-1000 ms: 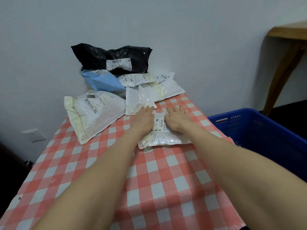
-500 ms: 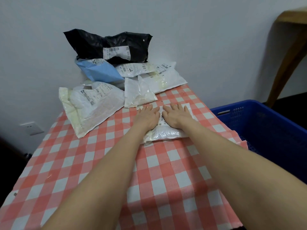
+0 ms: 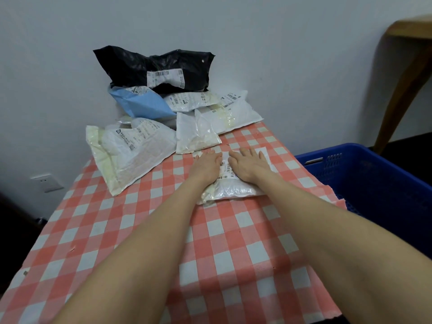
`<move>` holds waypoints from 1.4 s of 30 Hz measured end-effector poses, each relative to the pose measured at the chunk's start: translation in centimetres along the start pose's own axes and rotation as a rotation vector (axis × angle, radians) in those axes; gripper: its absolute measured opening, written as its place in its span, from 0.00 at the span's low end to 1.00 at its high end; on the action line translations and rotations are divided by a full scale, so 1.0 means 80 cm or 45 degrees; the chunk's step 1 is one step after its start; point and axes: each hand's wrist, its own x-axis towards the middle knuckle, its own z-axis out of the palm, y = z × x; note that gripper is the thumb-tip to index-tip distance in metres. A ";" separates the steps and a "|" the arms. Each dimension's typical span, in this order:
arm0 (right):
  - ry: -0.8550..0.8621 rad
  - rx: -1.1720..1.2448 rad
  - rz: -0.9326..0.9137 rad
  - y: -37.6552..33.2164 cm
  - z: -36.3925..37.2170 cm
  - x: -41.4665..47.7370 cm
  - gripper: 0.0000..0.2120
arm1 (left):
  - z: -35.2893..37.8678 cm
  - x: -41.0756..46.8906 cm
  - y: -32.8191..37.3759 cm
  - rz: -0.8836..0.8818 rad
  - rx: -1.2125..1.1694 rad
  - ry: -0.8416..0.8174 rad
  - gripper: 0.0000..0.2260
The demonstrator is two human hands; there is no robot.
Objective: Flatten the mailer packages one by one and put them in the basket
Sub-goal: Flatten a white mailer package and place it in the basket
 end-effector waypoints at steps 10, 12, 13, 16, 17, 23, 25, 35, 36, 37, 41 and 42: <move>0.097 0.087 -0.047 -0.008 -0.015 -0.043 0.25 | -0.020 -0.043 0.002 0.048 -0.049 0.203 0.20; 0.101 0.066 -0.055 -0.009 -0.011 -0.052 0.25 | -0.020 -0.055 0.007 0.084 -0.007 0.205 0.20; 0.108 0.085 -0.034 -0.011 -0.012 -0.057 0.25 | -0.021 -0.058 0.009 0.100 0.018 0.206 0.20; 0.126 0.090 0.001 -0.014 -0.014 -0.071 0.25 | -0.024 -0.066 0.017 0.119 0.071 0.188 0.21; 0.129 0.080 0.008 -0.014 -0.014 -0.074 0.25 | -0.025 -0.068 0.019 0.128 0.090 0.185 0.21; 0.104 -0.010 -0.007 -0.015 -0.004 -0.073 0.25 | -0.011 -0.069 0.022 0.124 0.214 0.104 0.21; 0.062 -0.029 -0.012 -0.014 0.004 -0.072 0.26 | 0.000 -0.071 0.019 0.108 0.209 0.067 0.21; 0.070 -0.067 0.008 -0.008 0.023 -0.072 0.26 | 0.020 -0.077 0.012 0.093 0.150 0.109 0.22; 0.075 -0.075 0.009 -0.008 0.024 -0.072 0.26 | 0.021 -0.076 0.012 0.095 0.142 0.108 0.22; 0.074 -0.081 0.009 -0.007 0.024 -0.072 0.26 | 0.023 -0.077 0.012 0.095 0.133 0.103 0.22; 0.060 -0.102 0.016 -0.009 0.025 -0.071 0.26 | 0.024 -0.074 0.009 0.093 0.126 0.077 0.22; 0.054 -0.108 0.020 -0.009 0.025 -0.071 0.26 | 0.024 -0.073 0.009 0.093 0.130 0.069 0.22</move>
